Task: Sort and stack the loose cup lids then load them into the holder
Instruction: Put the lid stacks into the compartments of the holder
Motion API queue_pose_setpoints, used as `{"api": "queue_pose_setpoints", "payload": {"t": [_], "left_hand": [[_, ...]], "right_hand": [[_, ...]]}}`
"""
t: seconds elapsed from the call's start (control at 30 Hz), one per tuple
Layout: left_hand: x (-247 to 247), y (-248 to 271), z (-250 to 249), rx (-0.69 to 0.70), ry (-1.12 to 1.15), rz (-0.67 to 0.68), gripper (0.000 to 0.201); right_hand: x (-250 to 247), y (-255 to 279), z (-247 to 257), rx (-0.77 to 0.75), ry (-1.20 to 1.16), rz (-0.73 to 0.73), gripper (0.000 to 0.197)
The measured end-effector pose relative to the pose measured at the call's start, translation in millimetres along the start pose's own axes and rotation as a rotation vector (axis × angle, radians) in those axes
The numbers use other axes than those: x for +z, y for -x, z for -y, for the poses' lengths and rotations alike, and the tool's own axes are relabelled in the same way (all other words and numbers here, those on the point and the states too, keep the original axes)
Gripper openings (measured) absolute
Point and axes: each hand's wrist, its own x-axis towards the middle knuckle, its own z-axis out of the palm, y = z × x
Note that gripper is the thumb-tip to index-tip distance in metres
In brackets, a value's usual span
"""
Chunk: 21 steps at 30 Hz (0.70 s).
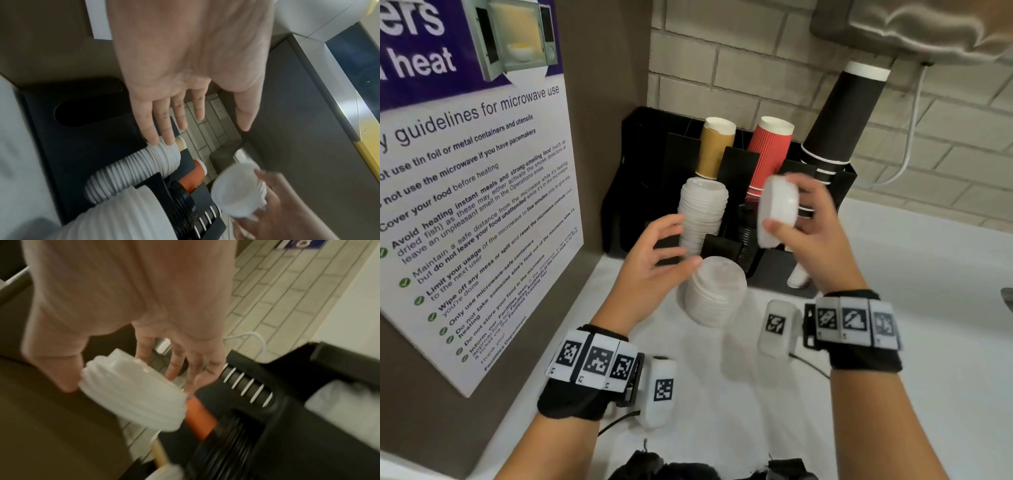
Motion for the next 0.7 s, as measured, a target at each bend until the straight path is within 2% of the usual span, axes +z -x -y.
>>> {"api": "queue_pose_setpoints", "payload": {"t": [0.07,0.13,0.23,0.3,0.43,0.7], "left_hand": [[-5.1,-1.9,0.5,0.015,-0.009,-0.072,0.046],[-9.6,-3.6,0.3,0.045,-0.029,-0.116,0.039],[-12.9,-5.7,-0.5,0.077,-0.046,-0.131,0.035],[-12.3,-6.4,0.0,0.077,-0.049,-0.129,0.034],[-9.0,-6.5,0.9,0.067,-0.063,-0.122,0.033],[-7.7,-5.4,0.3,0.062,-0.08,-0.119,0.032]], "right_hand": [[-26.0,-17.1,-15.3,-0.012,0.112,-0.151,0.059],[-48.8,-32.1,-34.9,0.055,0.286,-0.182,0.066],[-70.5,-46.1,-60.3,0.237,0.508,-0.033,0.07],[-75.4,-49.9,-68.4,0.3,0.616,0.086,0.071],[-70.5,-53.6,-67.8,0.324,0.973,0.247,0.071],[-59.8,-57.6,-60.0,0.343,1.256,0.454,0.073]]}}
